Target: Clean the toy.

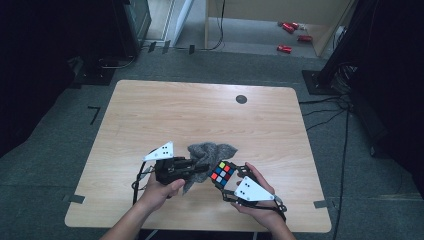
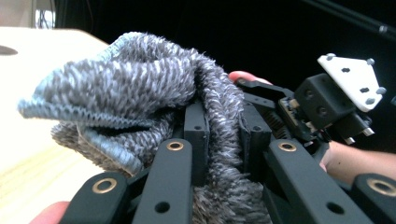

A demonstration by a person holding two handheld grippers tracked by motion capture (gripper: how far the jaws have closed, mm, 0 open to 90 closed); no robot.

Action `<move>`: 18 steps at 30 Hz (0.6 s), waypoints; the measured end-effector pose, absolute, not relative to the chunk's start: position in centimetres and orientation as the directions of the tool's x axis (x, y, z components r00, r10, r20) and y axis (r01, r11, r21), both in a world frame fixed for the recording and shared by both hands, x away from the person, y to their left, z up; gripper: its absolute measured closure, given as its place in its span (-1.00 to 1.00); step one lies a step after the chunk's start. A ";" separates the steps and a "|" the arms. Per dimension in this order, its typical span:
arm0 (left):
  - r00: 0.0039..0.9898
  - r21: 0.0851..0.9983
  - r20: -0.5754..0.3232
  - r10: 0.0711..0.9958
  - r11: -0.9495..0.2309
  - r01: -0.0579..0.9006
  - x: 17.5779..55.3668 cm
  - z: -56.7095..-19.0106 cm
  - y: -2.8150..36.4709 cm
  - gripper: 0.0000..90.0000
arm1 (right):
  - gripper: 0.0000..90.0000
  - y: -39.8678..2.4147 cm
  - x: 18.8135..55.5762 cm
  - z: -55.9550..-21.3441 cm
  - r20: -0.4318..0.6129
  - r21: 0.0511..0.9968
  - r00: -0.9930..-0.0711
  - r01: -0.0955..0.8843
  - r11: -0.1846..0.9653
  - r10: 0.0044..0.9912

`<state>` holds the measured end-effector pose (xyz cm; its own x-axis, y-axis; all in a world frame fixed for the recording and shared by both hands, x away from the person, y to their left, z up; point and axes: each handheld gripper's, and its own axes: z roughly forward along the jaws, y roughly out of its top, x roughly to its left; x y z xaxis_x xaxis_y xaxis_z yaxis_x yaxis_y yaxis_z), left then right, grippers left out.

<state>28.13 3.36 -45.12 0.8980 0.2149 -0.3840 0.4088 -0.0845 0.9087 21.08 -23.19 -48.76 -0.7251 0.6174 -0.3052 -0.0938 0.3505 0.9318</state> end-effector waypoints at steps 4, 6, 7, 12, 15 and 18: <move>0.876 0.885 -0.437 0.202 -0.075 0.459 28.9 -46.0 3.9 0.73 | -0.22 -23.4 21.0 -48.5 -0.307 0.932 -0.722 -0.094 0.351 0.621; 0.873 0.881 -0.444 0.203 -0.079 0.467 29.1 -46.2 4.1 0.71 | -0.22 -23.4 20.9 -48.5 -0.309 0.931 -0.721 -0.096 0.353 0.620; 0.872 0.880 -0.445 0.206 -0.081 0.468 29.1 -46.3 4.1 0.66 | -0.22 -23.4 20.9 -48.5 -0.309 0.931 -0.720 -0.096 0.352 0.621; 0.841 0.857 -0.451 0.300 -0.117 0.501 29.2 -46.9 3.4 0.05 | -0.22 -23.4 20.9 -48.2 -0.298 0.939 -0.725 -0.107 0.326 0.621; 0.820 0.840 -0.491 0.295 -0.091 0.535 29.7 -47.1 3.8 0.22 | -0.22 -23.2 20.8 -48.2 -0.318 0.934 -0.725 -0.128 0.335 0.611; 0.792 0.814 -0.533 0.298 -0.077 0.576 30.2 -47.5 4.3 0.63 | -0.22 -23.2 20.8 -48.2 -0.321 0.932 -0.726 -0.130 0.337 0.608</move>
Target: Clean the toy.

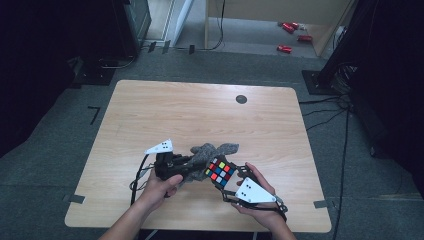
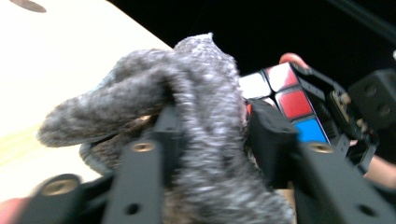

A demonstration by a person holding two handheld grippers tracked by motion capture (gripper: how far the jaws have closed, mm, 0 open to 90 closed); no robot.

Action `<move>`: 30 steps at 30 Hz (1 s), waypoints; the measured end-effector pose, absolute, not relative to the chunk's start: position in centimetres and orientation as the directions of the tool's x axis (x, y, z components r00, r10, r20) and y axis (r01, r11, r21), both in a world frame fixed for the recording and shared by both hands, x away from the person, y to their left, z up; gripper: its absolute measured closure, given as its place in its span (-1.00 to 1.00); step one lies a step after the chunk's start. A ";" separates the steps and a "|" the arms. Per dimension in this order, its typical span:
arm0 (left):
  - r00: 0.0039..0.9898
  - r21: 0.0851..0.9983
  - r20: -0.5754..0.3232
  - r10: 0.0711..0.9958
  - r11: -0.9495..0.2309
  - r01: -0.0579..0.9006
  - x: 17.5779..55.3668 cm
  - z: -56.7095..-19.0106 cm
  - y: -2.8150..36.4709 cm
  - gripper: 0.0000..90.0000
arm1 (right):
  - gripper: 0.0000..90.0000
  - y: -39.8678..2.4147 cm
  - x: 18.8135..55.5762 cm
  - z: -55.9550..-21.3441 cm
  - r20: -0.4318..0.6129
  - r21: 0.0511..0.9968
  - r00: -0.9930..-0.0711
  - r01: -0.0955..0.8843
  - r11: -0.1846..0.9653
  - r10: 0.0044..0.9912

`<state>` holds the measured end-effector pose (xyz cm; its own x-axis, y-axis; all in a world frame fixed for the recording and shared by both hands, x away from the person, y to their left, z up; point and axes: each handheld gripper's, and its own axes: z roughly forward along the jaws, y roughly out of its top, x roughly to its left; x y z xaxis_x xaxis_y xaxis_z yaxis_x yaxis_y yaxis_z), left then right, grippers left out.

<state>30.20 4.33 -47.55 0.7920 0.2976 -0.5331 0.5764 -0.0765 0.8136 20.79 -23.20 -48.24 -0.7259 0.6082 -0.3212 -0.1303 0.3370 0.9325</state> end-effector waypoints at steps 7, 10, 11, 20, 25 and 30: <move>0.825 0.848 -0.499 0.265 -0.048 0.528 29.8 -46.4 5.1 0.85 | -0.22 -23.0 20.9 -48.5 -0.314 0.934 -0.729 -0.123 0.336 0.608; 0.834 0.846 -0.525 0.170 -0.005 0.533 29.6 -46.0 5.3 0.86 | -0.22 -23.0 21.2 -48.7 -0.320 0.929 -0.721 -0.110 0.353 0.615; 0.841 0.849 -0.524 0.134 0.003 0.528 29.5 -45.8 5.3 0.86 | -0.22 -23.0 21.2 -48.9 -0.324 0.925 -0.717 -0.103 0.365 0.617; 0.856 0.871 -0.454 0.247 -0.079 0.485 29.2 -46.0 4.6 0.85 | -0.22 -22.7 20.8 -48.7 -0.346 0.918 -0.712 -0.121 0.378 0.611; 0.866 0.876 -0.453 0.213 -0.074 0.476 28.9 -45.9 4.3 0.85 | -0.22 -22.9 20.8 -48.7 -0.343 0.921 -0.711 -0.124 0.370 0.614; 0.885 0.892 -0.418 0.204 -0.093 0.442 28.3 -45.3 3.7 0.84 | -0.22 -22.6 21.0 -49.1 -0.337 0.918 -0.711 -0.103 0.383 0.617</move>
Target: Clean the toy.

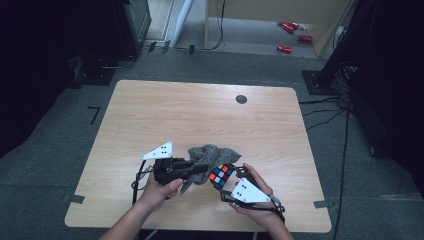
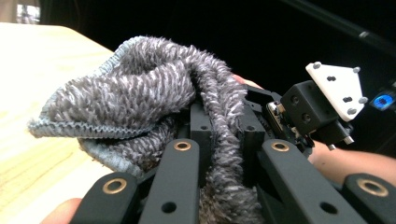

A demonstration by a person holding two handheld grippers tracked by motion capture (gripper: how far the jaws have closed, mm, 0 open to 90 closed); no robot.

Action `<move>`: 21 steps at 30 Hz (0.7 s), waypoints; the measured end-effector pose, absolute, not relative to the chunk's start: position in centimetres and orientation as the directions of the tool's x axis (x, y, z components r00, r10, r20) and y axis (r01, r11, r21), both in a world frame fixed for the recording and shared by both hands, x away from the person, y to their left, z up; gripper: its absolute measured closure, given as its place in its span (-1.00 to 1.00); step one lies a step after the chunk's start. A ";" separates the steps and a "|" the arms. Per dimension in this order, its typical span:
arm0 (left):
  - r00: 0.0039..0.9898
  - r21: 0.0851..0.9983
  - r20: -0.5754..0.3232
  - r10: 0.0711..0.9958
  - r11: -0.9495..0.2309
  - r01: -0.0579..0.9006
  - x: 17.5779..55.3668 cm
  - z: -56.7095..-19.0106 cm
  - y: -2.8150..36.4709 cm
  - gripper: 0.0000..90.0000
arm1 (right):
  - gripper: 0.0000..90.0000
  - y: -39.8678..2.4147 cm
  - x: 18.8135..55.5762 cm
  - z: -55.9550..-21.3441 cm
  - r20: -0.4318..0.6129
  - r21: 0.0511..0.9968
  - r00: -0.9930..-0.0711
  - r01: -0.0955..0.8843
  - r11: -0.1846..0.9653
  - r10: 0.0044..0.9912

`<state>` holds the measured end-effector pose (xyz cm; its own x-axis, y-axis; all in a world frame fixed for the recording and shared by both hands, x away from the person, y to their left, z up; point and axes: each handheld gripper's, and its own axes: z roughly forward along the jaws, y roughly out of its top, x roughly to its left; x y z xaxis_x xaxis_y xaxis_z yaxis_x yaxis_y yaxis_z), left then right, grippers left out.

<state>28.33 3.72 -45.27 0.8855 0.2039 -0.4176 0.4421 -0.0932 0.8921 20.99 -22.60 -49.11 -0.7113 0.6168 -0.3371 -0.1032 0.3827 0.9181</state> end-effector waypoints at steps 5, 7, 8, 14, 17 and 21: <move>0.857 0.872 -0.436 0.276 -0.107 0.478 29.1 -46.4 4.2 0.84 | -0.22 -22.7 20.8 -48.9 -0.342 0.916 -0.707 -0.105 0.386 0.619; 0.867 0.881 -0.426 0.260 -0.102 0.463 28.8 -46.2 4.1 0.84 | -0.22 -22.6 20.8 -48.9 -0.345 0.916 -0.707 -0.110 0.387 0.617; 0.877 0.889 -0.413 0.246 -0.099 0.446 28.5 -46.0 3.9 0.84 | -0.22 -22.6 20.9 -49.0 -0.340 0.918 -0.709 -0.107 0.383 0.617; 0.894 0.906 -0.381 0.237 -0.096 0.412 28.1 -45.3 3.7 0.84 | -0.22 -22.4 21.0 -49.2 -0.342 0.913 -0.705 -0.094 0.397 0.621; 0.874 0.893 -0.384 0.298 -0.119 0.433 28.6 -46.0 4.0 0.84 | -0.22 -22.5 20.8 -48.9 -0.342 0.917 -0.705 -0.105 0.385 0.622; 0.881 0.895 -0.400 0.251 -0.101 0.435 28.4 -45.8 4.0 0.84 | -0.22 -22.4 20.8 -48.9 -0.339 0.920 -0.708 -0.111 0.377 0.619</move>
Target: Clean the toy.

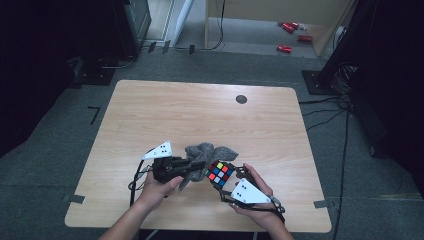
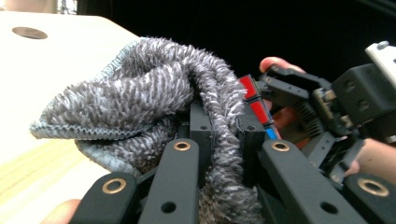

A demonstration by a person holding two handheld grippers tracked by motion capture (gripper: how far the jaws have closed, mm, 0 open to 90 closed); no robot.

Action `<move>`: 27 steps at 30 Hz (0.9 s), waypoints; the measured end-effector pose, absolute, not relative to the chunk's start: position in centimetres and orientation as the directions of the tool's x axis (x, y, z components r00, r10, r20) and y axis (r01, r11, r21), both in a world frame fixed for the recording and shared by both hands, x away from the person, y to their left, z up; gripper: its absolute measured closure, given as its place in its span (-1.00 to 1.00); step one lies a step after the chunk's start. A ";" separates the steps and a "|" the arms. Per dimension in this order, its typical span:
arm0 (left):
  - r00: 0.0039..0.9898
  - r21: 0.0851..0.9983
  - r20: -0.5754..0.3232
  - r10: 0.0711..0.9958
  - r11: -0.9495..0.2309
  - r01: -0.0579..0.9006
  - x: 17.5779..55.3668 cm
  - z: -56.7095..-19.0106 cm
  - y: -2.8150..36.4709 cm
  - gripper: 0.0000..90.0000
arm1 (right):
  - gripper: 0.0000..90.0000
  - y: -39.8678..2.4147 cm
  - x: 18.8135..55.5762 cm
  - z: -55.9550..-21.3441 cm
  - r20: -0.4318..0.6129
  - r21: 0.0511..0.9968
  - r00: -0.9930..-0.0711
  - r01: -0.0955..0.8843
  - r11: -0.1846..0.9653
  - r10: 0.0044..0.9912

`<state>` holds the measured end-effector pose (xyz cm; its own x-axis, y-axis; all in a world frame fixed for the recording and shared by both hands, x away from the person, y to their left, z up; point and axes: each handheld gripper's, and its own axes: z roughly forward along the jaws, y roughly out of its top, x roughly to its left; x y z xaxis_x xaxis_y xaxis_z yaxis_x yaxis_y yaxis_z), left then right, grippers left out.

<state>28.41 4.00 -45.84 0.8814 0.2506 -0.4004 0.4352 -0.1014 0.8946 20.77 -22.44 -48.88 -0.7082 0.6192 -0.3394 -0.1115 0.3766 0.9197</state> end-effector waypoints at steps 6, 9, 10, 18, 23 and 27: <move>0.898 0.906 -0.386 0.211 -0.094 0.412 28.1 -45.3 3.8 0.84 | -0.22 -22.2 20.9 -49.2 -0.345 0.913 -0.706 -0.102 0.394 0.618; 0.881 0.896 -0.382 0.280 -0.121 0.427 28.6 -46.0 4.1 0.84 | -0.22 -22.3 20.7 -48.9 -0.343 0.917 -0.705 -0.107 0.386 0.621; 0.874 0.890 -0.398 0.279 -0.113 0.441 28.7 -46.2 4.3 0.84 | -0.22 -22.4 20.7 -48.8 -0.345 0.916 -0.704 -0.109 0.385 0.621; 0.898 0.907 -0.387 0.210 -0.087 0.412 27.9 -45.1 3.7 0.83 | -0.22 -22.2 20.8 -49.1 -0.335 0.919 -0.709 -0.101 0.380 0.621; 0.881 0.897 -0.383 0.277 -0.118 0.427 28.5 -46.0 4.0 0.84 | -0.22 -22.4 20.7 -48.9 -0.332 0.920 -0.710 -0.098 0.379 0.621; 0.880 0.895 -0.393 0.267 -0.110 0.433 28.4 -46.0 4.0 0.84 | -0.22 -22.3 20.7 -48.9 -0.337 0.919 -0.707 -0.105 0.379 0.622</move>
